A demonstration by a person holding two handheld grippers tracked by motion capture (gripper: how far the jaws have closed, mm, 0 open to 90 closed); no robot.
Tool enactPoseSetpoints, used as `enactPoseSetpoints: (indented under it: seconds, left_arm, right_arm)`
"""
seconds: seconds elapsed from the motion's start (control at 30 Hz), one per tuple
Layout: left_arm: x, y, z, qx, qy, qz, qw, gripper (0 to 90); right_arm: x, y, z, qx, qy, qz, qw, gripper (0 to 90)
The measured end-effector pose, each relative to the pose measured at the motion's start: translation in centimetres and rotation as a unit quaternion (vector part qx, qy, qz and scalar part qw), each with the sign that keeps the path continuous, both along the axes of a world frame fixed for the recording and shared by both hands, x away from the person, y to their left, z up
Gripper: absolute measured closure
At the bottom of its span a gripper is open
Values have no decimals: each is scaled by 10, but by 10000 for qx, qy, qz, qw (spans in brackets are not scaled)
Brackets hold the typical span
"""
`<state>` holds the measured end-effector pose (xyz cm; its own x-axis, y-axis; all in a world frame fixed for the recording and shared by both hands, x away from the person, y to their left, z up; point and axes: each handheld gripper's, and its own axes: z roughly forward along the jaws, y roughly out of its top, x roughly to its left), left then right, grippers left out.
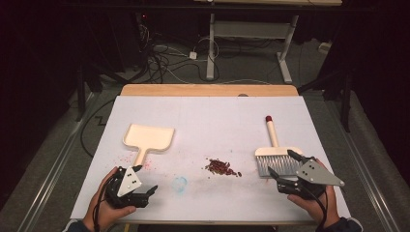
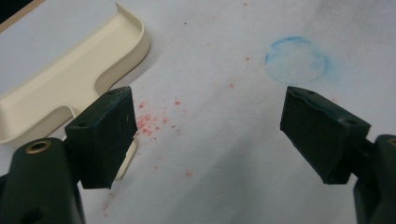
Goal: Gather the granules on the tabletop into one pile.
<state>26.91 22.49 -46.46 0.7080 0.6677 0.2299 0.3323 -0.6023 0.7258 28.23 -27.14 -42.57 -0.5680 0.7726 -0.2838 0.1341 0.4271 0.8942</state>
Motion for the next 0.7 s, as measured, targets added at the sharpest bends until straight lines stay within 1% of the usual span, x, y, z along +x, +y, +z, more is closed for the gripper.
enactPoseSetpoints:
  seconds: [0.1,0.17,0.2,0.27,0.33,0.37,0.43,0.5,0.7]
  left_arm:
    - [1,-1,-1,6,6,0,10000,172]
    - [0,-2,-1,73,10,-20,10000,172]
    - [-1,-2,-1,77,0,-24,10000,172]
    - [-1,-3,0,67,-21,-64,10000,172]
    - [-1,-3,0,55,-46,-66,10000,172]
    - [-1,-3,0,86,-40,-91,9999,172]
    - [-1,-2,-1,100,-19,-86,9999,172]
    - [-1,-2,-1,31,-6,-83,10000,172]
    - [-3,-1,0,28,-55,-76,10000,172]
  right_arm:
    - [-5,-3,-11,38,89,72,9999,209]
    - [-7,-3,-17,-27,122,80,9999,209]
    - [-8,-3,-19,-23,150,114,9998,210]
    - [-10,-2,-22,-116,196,117,9997,209]
    - [-11,0,-23,-197,185,149,9995,209]
    - [-11,1,-22,-216,171,144,9995,209]
    - [-13,1,-19,-171,125,153,9997,209]
    - [-14,3,-18,-196,121,129,9997,209]
    - [-13,6,-18,-227,96,141,9996,209]
